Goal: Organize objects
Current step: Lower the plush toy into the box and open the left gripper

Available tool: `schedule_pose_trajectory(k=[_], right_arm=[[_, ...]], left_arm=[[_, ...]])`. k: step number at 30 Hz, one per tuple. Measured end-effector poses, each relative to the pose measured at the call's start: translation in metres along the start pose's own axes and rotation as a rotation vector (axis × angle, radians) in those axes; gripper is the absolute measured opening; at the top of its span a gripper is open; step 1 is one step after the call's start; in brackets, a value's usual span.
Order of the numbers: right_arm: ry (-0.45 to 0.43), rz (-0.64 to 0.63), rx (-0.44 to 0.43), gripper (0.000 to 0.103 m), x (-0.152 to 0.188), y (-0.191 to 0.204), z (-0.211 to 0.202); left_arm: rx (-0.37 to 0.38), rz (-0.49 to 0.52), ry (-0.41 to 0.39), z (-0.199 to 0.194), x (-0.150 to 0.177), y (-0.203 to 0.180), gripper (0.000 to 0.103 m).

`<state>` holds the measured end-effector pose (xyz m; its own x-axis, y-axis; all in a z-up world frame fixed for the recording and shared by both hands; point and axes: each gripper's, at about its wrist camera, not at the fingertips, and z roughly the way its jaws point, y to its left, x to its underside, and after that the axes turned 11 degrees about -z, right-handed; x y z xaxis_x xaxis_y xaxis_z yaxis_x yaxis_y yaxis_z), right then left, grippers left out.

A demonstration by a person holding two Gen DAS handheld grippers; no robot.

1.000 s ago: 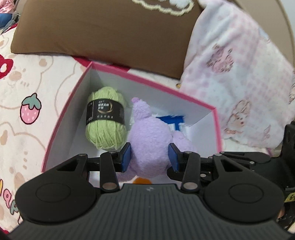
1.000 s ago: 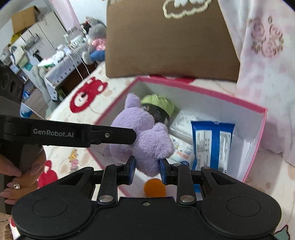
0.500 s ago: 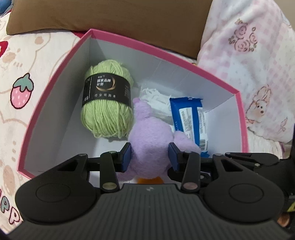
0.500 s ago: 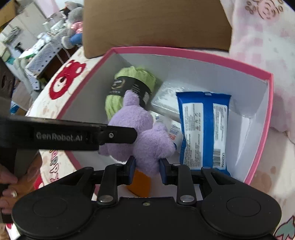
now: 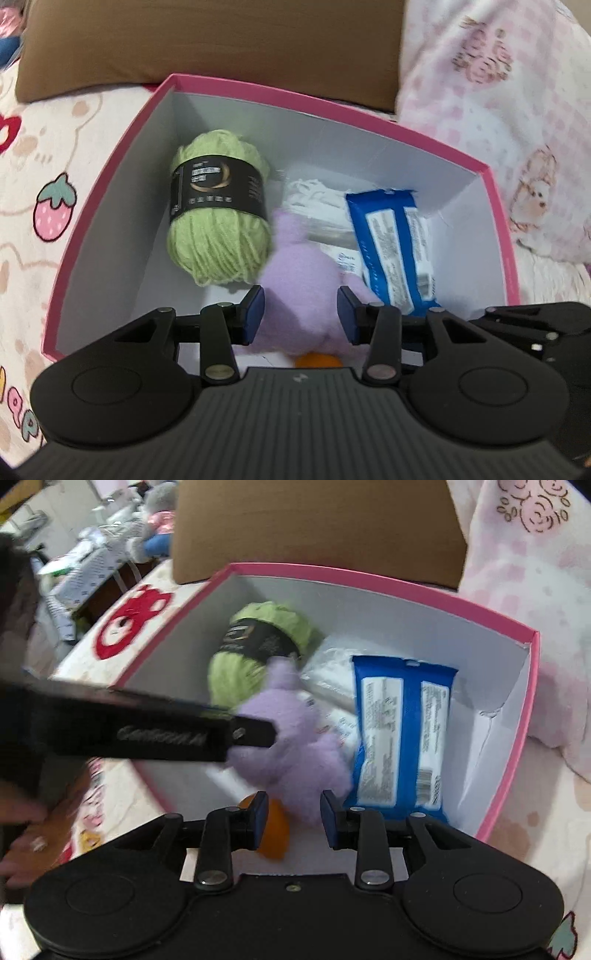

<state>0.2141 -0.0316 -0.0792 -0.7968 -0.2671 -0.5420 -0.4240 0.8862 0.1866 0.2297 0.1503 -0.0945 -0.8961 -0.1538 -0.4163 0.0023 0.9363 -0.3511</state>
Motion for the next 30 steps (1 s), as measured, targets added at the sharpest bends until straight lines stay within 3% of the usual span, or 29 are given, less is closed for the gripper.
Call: schedule_pose_trajectory(k=[6,10,13,15,18,22,27,30], right_arm=[[-0.066,-0.044,0.045,0.041,0.01,0.011,-0.032],[-0.086,-0.029,0.067,0.042,0.015,0.01,-0.044],[-0.114,0.042,0.008,0.042,0.019,0.003,-0.056],[-0.133,0.06,-0.024,0.042,0.022,0.004,-0.065],[-0.129,0.058,0.013,0.042,0.025,0.008,-0.072],[-0.127,0.073,0.035,0.042,0.034,0.011,-0.088],[-0.132,0.039,0.09,0.047,0.04,0.02,-0.116],[-0.133,0.058,0.099,0.048,0.045,0.021,-0.128]], left_arm=[[-0.031,0.045,0.016,0.0,0.008,-0.009,0.035],[0.0,-0.043,0.058,0.009,0.009,-0.004,0.034],[-0.012,-0.033,0.044,0.006,0.014,-0.008,0.034],[0.002,-0.036,0.038,-0.001,0.016,-0.01,0.034],[0.016,-0.054,0.084,-0.013,0.018,-0.018,0.034],[-0.01,0.018,0.057,-0.04,0.023,-0.038,0.034],[0.02,0.02,0.03,-0.071,0.027,-0.048,0.035],[0.013,0.03,0.062,-0.082,0.031,-0.054,0.037]])
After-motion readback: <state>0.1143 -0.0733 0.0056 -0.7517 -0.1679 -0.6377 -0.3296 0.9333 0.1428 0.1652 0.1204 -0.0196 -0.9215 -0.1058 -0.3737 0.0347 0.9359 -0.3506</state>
